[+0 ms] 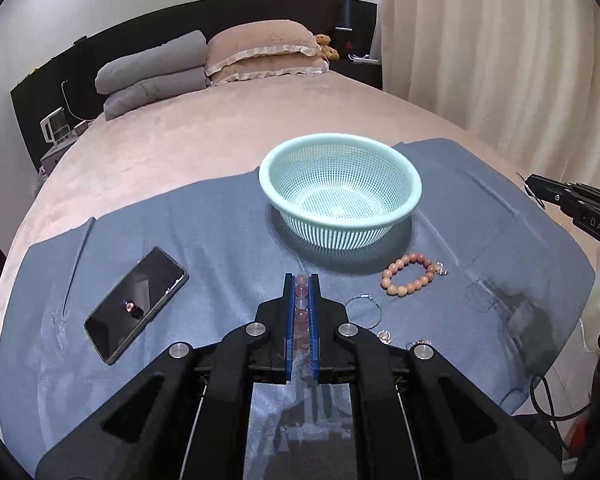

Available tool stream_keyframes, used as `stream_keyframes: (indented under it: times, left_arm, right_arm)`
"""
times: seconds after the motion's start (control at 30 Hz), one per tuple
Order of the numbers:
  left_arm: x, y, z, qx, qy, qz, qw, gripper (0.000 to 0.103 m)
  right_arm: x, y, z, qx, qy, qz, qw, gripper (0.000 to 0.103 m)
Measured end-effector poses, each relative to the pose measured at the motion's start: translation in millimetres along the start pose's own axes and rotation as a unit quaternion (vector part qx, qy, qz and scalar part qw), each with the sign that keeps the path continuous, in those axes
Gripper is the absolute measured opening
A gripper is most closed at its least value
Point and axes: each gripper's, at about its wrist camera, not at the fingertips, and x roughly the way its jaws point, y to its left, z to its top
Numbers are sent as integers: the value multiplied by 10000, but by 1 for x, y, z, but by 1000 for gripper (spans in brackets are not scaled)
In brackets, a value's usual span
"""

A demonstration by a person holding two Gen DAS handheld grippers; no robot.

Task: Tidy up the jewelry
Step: 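Carry both items over the green basket and open both grippers to drop them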

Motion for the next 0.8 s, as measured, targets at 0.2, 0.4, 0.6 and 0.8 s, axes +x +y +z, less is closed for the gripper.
stream_keyframes:
  times: [0.2, 0.4, 0.6, 0.8]
  left_arm:
    - [-2, -6, 37, 139, -296, 0, 9995, 6]
    - [14, -9, 77, 159, -423, -63, 9990, 6]
    - [37, -8, 102, 119, -442, -112, 9989, 6]
    - [72, -10, 106, 86, -336, -247, 9991, 6]
  right_arm:
    - [3, 2, 26, -117, -198, 67, 9997, 5]
    - [38, -5, 47, -55, -158, 185, 9997, 5]
    - [75, -5, 66, -128, -187, 231, 9995, 5]
    - [114, 7, 64, -236, 13, 392, 9990, 5]
